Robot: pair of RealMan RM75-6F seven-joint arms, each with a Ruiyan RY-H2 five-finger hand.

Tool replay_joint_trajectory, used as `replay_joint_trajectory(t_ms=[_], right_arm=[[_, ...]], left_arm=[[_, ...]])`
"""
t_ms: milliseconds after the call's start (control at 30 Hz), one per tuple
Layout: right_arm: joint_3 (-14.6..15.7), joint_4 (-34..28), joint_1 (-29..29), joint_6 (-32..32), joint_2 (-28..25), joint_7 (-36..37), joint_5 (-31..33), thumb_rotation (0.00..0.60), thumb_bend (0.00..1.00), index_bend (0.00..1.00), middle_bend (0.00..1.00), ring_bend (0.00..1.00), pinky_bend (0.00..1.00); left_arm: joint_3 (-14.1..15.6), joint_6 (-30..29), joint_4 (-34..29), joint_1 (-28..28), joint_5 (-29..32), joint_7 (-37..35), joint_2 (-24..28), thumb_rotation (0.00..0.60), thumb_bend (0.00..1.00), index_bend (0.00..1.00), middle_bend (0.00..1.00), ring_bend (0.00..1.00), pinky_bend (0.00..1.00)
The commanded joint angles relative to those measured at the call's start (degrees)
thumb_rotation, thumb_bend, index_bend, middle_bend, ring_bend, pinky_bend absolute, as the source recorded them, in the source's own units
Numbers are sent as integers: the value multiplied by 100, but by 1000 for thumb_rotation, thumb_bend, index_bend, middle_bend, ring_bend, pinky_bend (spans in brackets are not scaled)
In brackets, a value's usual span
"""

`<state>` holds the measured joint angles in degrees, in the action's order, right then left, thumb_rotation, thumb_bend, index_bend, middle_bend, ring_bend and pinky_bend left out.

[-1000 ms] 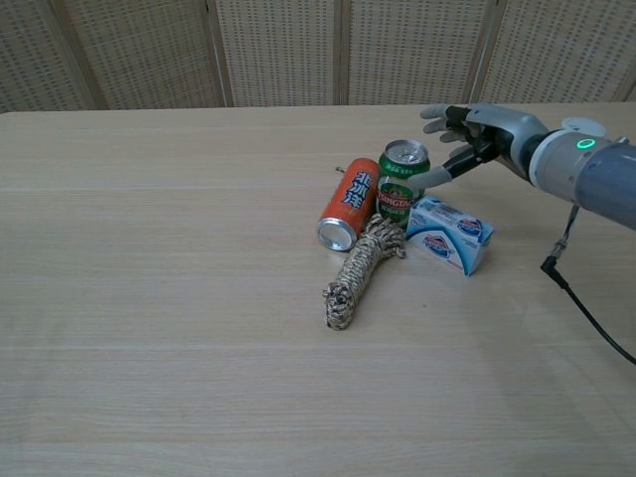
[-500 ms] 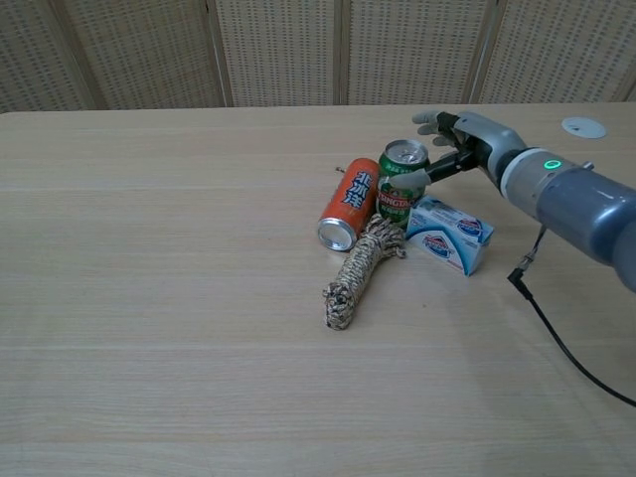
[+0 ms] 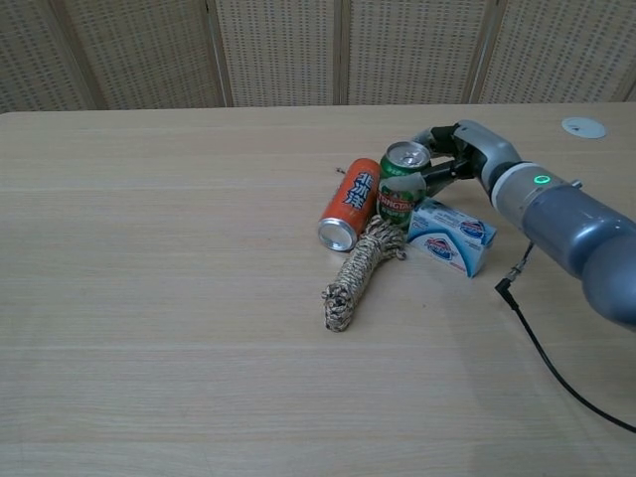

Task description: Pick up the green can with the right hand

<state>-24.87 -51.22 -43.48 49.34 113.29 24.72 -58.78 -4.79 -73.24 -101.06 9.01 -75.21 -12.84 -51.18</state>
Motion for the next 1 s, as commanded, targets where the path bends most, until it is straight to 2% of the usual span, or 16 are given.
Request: replay_joint_trajectory(t_ms=[33, 100, 300, 500, 700, 1000], right_arm=[[-44, 125, -1, 112, 97, 85, -71, 600, 0, 447, 469, 226, 517], [-39, 175, 3, 128, 123, 110, -106, 600, 0, 464, 519, 263, 544], [-94, 138, 39, 208, 96, 181, -174, 600, 0, 496, 539, 280, 544], [-197, -341, 85, 398, -201, -2, -245, 600, 0, 495, 539, 282, 544], [-446, -1344, 189, 650, -812, -454, -150, 600, 0, 491, 533, 281, 544], [-974, -3010, 273, 961, -1860, -1352, 304, 600, 0, 474, 520, 281, 544]], left_arm=[[4, 8, 2, 1, -3, 4, -6, 600, 0, 0, 0, 0, 0], [6, 13, 1, 3, -7, 9, -12, 600, 0, 0, 0, 0, 0], [12, 7, -12, 0, -31, 12, -15, 600, 0, 0, 0, 0, 0], [18, 25, -29, 6, -64, -26, -12, 600, 0, 0, 0, 0, 0], [23, 23, -20, 11, -107, -53, -6, 600, 0, 0, 0, 0, 0], [44, 111, -22, 27, -188, -336, 57, 600, 0, 0, 0, 0, 0]])
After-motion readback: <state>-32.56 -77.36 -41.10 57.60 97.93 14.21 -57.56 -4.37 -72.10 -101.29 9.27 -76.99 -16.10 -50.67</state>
